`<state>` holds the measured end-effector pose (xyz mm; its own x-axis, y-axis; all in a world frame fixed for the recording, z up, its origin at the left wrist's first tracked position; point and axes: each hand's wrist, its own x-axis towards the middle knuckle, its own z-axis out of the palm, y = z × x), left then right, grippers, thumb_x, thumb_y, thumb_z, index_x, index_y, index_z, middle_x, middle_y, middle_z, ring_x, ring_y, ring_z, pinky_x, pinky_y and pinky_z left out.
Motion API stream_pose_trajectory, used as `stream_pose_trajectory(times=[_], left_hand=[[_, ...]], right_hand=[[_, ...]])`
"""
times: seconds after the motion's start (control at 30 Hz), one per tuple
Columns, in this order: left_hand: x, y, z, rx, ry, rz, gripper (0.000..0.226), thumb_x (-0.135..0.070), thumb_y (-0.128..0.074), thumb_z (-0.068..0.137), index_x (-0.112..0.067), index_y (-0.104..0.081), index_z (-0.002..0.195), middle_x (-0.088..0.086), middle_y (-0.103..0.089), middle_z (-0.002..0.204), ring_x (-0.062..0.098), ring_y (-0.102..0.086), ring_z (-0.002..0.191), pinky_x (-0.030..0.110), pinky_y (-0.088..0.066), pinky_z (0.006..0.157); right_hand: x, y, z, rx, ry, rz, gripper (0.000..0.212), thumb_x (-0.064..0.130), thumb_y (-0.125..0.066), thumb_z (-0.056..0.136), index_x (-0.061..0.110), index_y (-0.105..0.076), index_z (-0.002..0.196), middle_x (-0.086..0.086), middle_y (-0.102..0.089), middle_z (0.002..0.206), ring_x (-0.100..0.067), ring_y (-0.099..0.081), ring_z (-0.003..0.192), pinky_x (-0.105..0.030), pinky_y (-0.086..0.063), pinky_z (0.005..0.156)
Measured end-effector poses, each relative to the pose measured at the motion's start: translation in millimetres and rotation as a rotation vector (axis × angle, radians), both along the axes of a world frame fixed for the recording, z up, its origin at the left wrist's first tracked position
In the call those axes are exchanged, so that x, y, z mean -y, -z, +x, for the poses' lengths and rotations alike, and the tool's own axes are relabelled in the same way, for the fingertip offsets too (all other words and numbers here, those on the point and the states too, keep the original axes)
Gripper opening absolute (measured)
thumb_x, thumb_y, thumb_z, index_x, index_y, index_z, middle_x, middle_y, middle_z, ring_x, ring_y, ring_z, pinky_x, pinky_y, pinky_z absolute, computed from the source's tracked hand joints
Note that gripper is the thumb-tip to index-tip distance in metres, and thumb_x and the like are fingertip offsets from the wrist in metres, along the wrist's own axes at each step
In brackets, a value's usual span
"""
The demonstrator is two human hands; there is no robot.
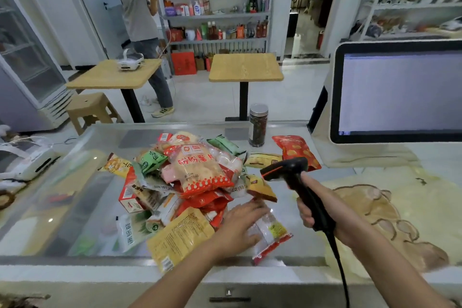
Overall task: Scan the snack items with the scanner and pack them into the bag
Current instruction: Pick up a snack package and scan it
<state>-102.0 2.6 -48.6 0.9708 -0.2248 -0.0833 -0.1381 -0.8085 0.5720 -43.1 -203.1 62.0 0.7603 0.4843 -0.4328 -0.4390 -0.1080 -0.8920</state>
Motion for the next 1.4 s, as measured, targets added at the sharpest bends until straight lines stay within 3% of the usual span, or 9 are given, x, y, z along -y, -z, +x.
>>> stream_pose_trajectory(times=[0.1,0.37,0.47,0.57,0.73,0.87,1.0,1.2,1.4], left_hand=[[1,-8,-1,-0.067,0.005,-0.100,0.066,-0.023,-0.055,0.081,-0.036,-0.032,0.142,-0.013,-0.016,0.156,0.003,0.005,0.144,0.039,0.010,0.117],[15,-16,-3,-0.045,-0.036,0.405,0.069,-0.066,-0.024,0.090,-0.029,-0.020,0.148,0.007,-0.027,0.150,0.028,-0.030,0.133,0.043,-0.028,0.106],[23,-23,-9,-0.083,0.031,0.523,0.075,-0.059,-0.027,0.094,-0.015,-0.008,0.151,0.015,-0.047,0.138,0.031,-0.057,0.109,0.036,-0.046,0.070],[31,-26,-17,-0.128,0.011,0.493,0.069,-0.042,-0.040,0.098,-0.007,-0.010,0.150,0.010,-0.065,0.111,0.026,-0.062,0.089,0.029,-0.029,0.049],[19,-36,-3,0.157,-0.021,0.383,0.056,-0.044,-0.051,0.092,-0.016,-0.034,0.138,0.009,-0.038,0.137,0.025,-0.038,0.123,0.035,-0.039,0.093],[20,-37,14,-0.248,-0.013,0.273,0.067,-0.048,-0.063,0.084,-0.015,-0.038,0.137,0.007,-0.048,0.133,0.024,-0.046,0.118,0.035,-0.043,0.092],[26,-39,13,-0.498,-0.029,-0.002,0.036,-0.039,-0.072,0.080,-0.017,-0.053,0.102,-0.005,-0.058,0.093,0.011,-0.055,0.083,0.021,-0.040,0.059],[22,-35,12,-0.574,-0.361,-1.087,0.041,-0.024,-0.066,0.087,-0.019,-0.050,0.124,0.002,-0.068,0.114,0.023,-0.066,0.101,0.040,-0.054,0.087],[25,-23,20,-0.605,-0.542,-1.470,0.029,-0.024,-0.052,0.095,-0.015,-0.054,0.122,0.013,-0.069,0.112,0.031,-0.066,0.098,0.043,-0.051,0.083]], right_hand=[[6,-2,-16,-0.009,0.058,0.100,0.066,0.054,-0.045,0.088,0.000,-0.052,0.125,-0.006,-0.044,0.054,-0.018,-0.044,0.045,-0.028,-0.036,0.049],[22,-7,-50,-0.126,0.211,0.187,0.050,0.032,-0.073,0.068,0.011,-0.044,0.103,-0.007,-0.046,0.062,-0.016,-0.039,0.046,-0.025,-0.039,0.044],[22,-4,-60,-0.129,0.285,0.118,0.046,0.035,-0.067,0.076,0.008,-0.050,0.110,-0.003,-0.039,0.058,-0.011,-0.034,0.041,-0.020,-0.031,0.038],[20,0,-65,-0.137,0.346,0.089,0.056,0.039,-0.063,0.075,0.005,-0.052,0.117,-0.002,-0.037,0.056,-0.010,-0.032,0.038,-0.019,-0.028,0.036],[18,1,-63,-0.143,0.355,0.066,0.058,0.041,-0.064,0.075,0.002,-0.052,0.116,-0.002,-0.038,0.054,-0.010,-0.033,0.037,-0.019,-0.029,0.035],[17,-1,-51,-0.156,0.343,0.063,0.053,0.042,-0.065,0.075,0.005,-0.053,0.111,-0.001,-0.039,0.053,-0.009,-0.034,0.037,-0.019,-0.030,0.035],[19,-4,-40,-0.162,0.322,0.104,0.051,0.041,-0.064,0.076,0.005,-0.053,0.110,0.000,-0.040,0.052,-0.009,-0.036,0.036,-0.019,-0.031,0.034],[19,-4,-34,-0.139,0.261,0.136,0.048,0.041,-0.065,0.075,0.006,-0.052,0.105,-0.001,-0.036,0.054,-0.009,-0.033,0.037,-0.019,-0.028,0.035],[1,2,-33,-0.121,0.196,0.090,0.049,0.046,-0.065,0.075,0.006,-0.054,0.101,-0.002,-0.040,0.055,-0.011,-0.035,0.040,-0.021,-0.028,0.039]])
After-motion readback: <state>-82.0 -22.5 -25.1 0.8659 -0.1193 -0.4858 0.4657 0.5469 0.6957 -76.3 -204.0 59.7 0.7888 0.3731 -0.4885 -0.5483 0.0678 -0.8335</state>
